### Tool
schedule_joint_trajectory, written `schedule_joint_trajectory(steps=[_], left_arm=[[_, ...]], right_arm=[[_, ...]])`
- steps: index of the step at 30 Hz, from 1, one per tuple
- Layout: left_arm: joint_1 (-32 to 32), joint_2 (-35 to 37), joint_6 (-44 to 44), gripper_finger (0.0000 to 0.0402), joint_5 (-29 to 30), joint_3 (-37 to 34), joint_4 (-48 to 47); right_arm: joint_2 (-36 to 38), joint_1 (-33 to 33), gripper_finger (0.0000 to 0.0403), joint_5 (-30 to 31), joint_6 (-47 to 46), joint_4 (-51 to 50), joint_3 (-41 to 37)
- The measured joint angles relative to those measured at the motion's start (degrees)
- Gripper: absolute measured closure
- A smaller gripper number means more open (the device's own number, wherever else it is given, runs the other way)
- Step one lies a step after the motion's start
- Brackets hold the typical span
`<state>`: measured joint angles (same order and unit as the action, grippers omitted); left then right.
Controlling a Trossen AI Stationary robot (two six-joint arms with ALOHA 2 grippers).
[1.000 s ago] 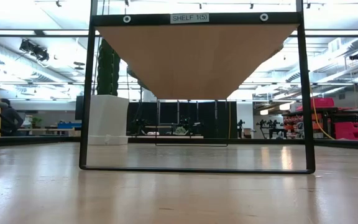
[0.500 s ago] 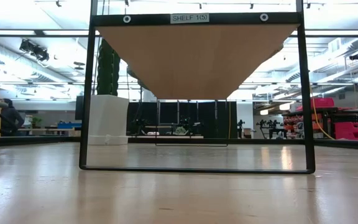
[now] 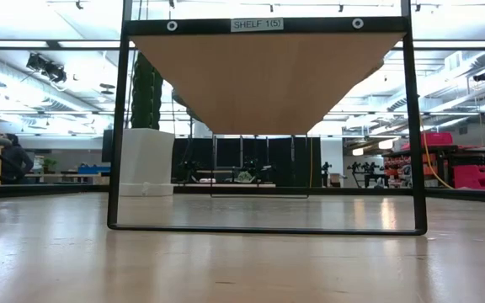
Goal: Pick and place slides into the shelf
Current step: Put the gray slide on the shelf
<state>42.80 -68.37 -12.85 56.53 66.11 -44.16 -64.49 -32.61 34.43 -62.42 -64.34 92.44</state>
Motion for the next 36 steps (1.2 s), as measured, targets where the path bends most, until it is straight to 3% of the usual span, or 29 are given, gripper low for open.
schedule_joint_trajectory(steps=[8, 13, 18, 26, 36], left_arm=[[-2.42, -7.51, 1.54, 0.033, -0.33, 0.71, 0.72], [-3.43, -15.34, 1.95, 0.033, -0.59, 8.45, -1.73], [-5.15, -21.79, -1.63, 0.033, -3.6, 17.56, -12.64], [-5.6, -23.59, -16.41, 0.033, -7.48, 20.73, -25.96], [-1.73, -24.02, -11.6, 0.0332, -5.78, 20.62, -20.8]], right_arm=[[0.04, -1.85, 0.0207, -0.43, -5.11, -5.95, 0.0], [0.04, -1.83, 0.0207, -0.45, -5.13, -7.71, 0.0], [0.04, -1.83, 0.0207, -0.7, -7.47, -10.87, -0.02], [0.04, -1.83, 0.0207, -3.29, -8.54, -15.91, -0.02], [0.04, -1.81, 0.0207, -3.4, -8.16, -16.44, -0.02]])
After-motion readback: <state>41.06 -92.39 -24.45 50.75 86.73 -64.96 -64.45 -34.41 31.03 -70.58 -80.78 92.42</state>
